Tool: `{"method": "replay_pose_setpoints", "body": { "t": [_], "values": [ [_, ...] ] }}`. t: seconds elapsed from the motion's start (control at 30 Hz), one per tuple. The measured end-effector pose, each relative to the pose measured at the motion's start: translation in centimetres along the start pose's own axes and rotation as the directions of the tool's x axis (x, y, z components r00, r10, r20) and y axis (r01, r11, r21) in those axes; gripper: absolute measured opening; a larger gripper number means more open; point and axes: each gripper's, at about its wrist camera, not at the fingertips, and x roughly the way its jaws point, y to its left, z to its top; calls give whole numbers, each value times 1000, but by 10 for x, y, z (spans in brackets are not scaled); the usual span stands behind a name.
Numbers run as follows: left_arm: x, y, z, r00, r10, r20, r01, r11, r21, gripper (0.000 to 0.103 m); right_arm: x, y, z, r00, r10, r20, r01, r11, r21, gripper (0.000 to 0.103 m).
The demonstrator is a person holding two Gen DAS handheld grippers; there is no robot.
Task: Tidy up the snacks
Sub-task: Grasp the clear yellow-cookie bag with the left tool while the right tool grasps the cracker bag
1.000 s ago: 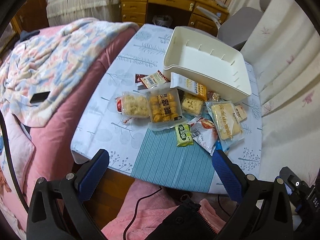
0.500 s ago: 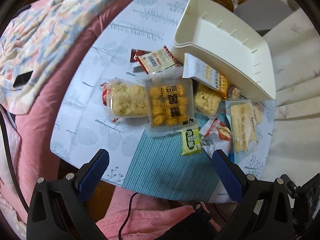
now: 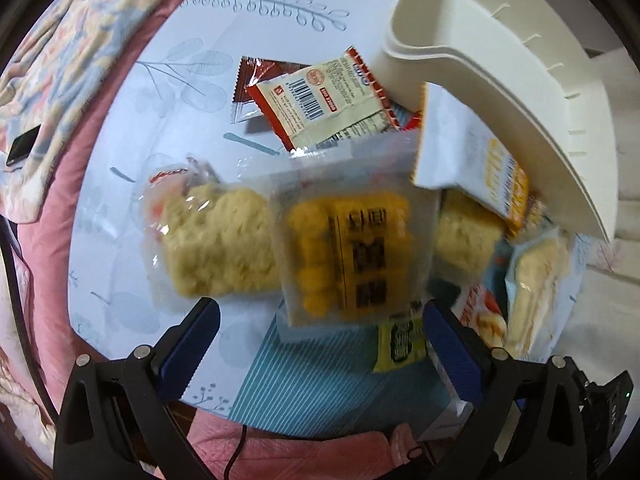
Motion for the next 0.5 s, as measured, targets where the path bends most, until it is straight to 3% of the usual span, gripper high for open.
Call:
{"method": "replay_pose_setpoints", "body": {
  "t": [0.2,0.5],
  "values": [
    [15,-8,18,998,43,-44,-44,999,-12,100,17,4,12,1000,-4,-15,4,1000,14,88],
    [31,-25,45,990,110,-92,-114,993,-43,103,34,16,19,999,-39,-25,38,999,-20,67]
  ]
}}
